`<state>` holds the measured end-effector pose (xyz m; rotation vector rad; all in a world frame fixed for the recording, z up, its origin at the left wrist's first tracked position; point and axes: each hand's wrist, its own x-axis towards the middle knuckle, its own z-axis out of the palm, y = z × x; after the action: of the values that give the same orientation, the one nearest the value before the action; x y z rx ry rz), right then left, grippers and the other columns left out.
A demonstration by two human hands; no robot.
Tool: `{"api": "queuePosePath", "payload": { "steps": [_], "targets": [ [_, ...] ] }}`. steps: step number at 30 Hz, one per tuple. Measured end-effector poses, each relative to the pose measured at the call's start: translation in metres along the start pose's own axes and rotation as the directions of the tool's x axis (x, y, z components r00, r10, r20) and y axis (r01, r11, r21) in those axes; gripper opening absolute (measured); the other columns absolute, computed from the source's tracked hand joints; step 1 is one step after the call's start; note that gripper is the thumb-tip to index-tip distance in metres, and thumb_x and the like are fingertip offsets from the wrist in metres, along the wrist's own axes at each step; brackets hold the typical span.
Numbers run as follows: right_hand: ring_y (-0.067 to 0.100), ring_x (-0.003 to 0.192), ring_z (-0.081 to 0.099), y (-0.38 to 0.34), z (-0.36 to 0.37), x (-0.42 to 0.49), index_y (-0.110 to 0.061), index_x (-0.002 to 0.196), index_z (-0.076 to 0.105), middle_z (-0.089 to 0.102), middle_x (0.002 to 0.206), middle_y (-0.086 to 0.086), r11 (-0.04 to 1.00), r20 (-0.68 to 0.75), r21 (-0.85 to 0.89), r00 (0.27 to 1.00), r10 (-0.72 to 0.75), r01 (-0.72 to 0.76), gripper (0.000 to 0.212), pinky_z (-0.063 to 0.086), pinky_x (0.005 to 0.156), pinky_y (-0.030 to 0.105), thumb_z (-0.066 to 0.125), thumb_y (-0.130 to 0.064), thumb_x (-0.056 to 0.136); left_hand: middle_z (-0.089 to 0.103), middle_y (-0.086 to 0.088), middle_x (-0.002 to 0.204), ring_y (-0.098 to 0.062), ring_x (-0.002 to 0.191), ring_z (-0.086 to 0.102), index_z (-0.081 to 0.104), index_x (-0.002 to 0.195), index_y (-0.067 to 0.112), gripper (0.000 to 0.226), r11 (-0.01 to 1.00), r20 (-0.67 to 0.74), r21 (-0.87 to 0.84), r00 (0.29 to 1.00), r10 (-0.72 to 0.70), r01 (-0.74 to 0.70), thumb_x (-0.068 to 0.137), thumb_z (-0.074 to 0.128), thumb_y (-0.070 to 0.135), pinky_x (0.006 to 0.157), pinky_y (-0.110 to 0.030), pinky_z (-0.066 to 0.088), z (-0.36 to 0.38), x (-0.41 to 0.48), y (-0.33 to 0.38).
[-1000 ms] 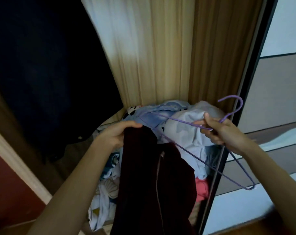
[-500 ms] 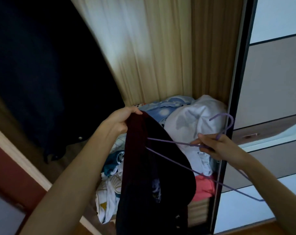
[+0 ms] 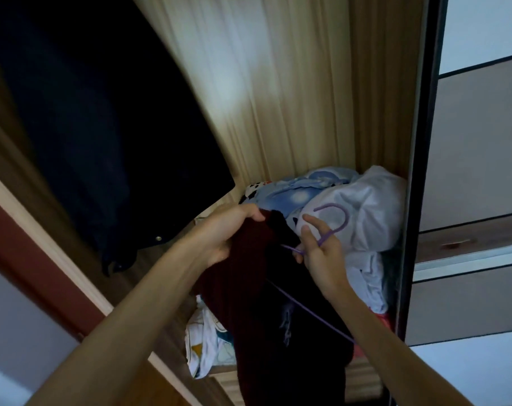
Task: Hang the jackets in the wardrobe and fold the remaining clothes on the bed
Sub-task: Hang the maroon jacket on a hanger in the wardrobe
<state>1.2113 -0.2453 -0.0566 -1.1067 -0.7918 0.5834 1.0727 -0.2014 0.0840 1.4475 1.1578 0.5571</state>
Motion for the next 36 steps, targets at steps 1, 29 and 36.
{"api": "queuePosePath", "payload": {
  "steps": [1,29,36],
  "targets": [
    [0.009,0.045,0.049,-0.004,-0.002,0.002,-0.014,0.130,0.054,0.051,0.052,0.009,0.999,-0.010,0.013,0.999,-0.045,0.046,0.026,0.043,0.052,0.018,0.044,-0.015,0.105,0.071,-0.013,0.111,-0.025,0.098,0.068,0.072,0.109,0.010,0.023,0.963,-0.033,0.244,0.991,0.127,-0.115,0.090,0.060,0.015,0.086,-0.037,0.056,-0.011,-0.001,-0.007],
    [0.007,0.078,0.051,0.124,-0.052,-0.067,-0.020,0.094,0.063,0.051,0.080,-0.011,0.622,0.489,-0.740,0.840,0.234,0.258,0.029,0.052,0.080,0.033,0.056,-0.040,0.075,0.070,-0.004,0.066,-0.019,0.061,0.066,0.073,0.070,0.014,0.040,0.611,-0.034,0.708,0.848,0.529,-0.353,0.089,0.061,0.048,0.061,-0.039,0.054,-0.063,0.013,-0.052],
    [0.041,0.145,0.019,0.169,-0.016,-0.078,-0.007,0.147,0.031,0.018,0.155,0.029,0.234,0.257,-0.962,0.761,0.596,0.141,0.068,0.022,0.117,0.044,0.063,-0.021,0.089,0.072,-0.009,0.071,-0.032,0.068,0.068,0.074,0.071,0.014,0.032,0.658,-0.061,0.606,0.798,0.599,-0.447,0.089,0.062,0.037,0.059,-0.036,0.051,-0.061,-0.040,-0.038]
  ]
}}
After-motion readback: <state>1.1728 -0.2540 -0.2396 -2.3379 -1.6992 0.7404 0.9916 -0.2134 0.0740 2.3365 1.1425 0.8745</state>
